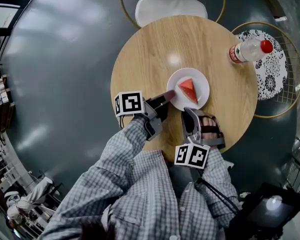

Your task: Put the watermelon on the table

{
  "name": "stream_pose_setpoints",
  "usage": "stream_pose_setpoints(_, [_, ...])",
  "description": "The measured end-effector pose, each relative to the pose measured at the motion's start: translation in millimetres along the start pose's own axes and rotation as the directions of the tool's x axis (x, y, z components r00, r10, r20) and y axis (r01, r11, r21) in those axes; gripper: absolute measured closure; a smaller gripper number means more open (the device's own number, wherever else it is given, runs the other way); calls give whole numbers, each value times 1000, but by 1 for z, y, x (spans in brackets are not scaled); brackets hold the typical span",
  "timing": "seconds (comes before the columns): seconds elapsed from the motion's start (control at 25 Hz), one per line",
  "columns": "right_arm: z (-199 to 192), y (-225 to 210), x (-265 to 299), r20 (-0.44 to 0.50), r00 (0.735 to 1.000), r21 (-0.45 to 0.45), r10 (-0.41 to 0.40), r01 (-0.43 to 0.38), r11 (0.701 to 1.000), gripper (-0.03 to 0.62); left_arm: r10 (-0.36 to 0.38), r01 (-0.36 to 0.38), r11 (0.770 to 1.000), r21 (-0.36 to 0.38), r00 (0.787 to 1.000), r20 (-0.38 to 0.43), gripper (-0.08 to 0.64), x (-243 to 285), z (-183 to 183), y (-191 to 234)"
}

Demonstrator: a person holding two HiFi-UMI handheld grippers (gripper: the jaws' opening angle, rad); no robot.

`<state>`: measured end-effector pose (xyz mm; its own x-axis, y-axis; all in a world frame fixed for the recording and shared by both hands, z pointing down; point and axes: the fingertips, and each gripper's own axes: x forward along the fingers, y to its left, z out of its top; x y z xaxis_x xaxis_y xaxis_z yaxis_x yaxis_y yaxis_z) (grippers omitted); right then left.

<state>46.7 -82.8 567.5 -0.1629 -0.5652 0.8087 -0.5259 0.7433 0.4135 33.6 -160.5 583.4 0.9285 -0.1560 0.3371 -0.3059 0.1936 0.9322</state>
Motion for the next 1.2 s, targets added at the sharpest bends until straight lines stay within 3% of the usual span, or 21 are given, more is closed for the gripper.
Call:
stream_pose_setpoints(0.36, [17,2,-7,16,1000,64,12,-13,998,535,-29,29,1000,1,1000,-7,537,-16,2,-12])
stream_pose_setpoints(0.56, [8,2,-1,9,1000,66,24,-25,998,535,-89,89,996,2,996,-20,440,-9,4,-23])
stream_pose_setpoints(0.72, [10,4,1,3,999,51,37,-37,998,535,-91,91,996,-4,996,9,439,-24,7,-26])
stream_pose_setpoints(0.84, [4,8,6,-3,998,38,57,-57,998,535,-48,49,998,-32,998,51,439,-40,11,-16])
stream_pose_setpoints(1.2, [0,11,15,1,997,37,83,-83,996,535,-95,96,995,-9,992,84,439,-45,12,-20])
